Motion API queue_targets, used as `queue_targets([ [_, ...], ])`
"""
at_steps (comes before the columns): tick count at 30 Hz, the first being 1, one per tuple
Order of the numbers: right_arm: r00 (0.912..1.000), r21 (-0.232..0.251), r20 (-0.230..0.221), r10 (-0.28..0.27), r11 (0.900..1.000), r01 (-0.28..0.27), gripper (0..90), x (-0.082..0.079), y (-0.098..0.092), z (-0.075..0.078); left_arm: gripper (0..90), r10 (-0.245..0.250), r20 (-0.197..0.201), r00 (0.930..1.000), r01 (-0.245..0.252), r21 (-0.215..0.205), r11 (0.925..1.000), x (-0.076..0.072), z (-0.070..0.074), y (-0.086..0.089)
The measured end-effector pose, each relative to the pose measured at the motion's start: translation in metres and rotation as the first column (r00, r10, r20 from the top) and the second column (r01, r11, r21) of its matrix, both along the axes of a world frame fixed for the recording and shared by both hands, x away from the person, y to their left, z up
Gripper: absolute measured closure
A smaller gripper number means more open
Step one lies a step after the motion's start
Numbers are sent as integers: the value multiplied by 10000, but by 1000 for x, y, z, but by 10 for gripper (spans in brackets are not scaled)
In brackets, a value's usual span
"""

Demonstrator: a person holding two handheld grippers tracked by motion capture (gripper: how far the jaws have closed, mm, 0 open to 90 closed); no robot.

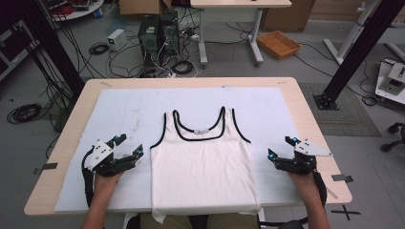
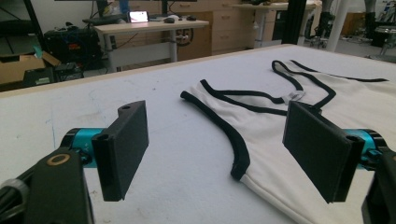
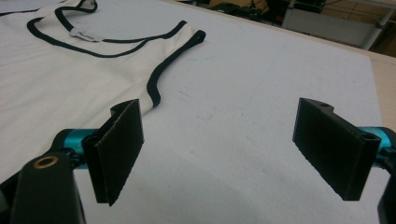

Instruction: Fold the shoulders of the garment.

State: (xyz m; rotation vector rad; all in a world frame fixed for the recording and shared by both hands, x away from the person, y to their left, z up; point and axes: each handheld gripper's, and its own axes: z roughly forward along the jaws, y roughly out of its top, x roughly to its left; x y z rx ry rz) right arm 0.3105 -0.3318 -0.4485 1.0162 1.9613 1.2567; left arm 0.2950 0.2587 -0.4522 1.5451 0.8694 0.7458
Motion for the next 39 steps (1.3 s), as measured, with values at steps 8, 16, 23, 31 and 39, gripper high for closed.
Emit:
queue_targets([
  [8,10000,30,-38,-22,10000,22,160,0,0,0,225,38,5,10000,-38,25,10000,0,0,0],
  [16,10000,5,-81,16,10000,-16,160,1,0,0,225,4,-54,10000,-3,100,10000,1,0,-1],
  [23,9996,-355,-266,87,9993,-96,160,3,4,0,225,-2,-106,9999,4,136,9999,1,0,-1],
  [31,9973,6,-701,220,9998,-220,160,6,14,13,225,53,-119,9999,-52,112,9999,1,0,-2],
  [39,9933,-26,-562,1012,9948,-1015,160,23,40,47,225,65,-198,9998,-63,64,10000,2,1,-1],
])
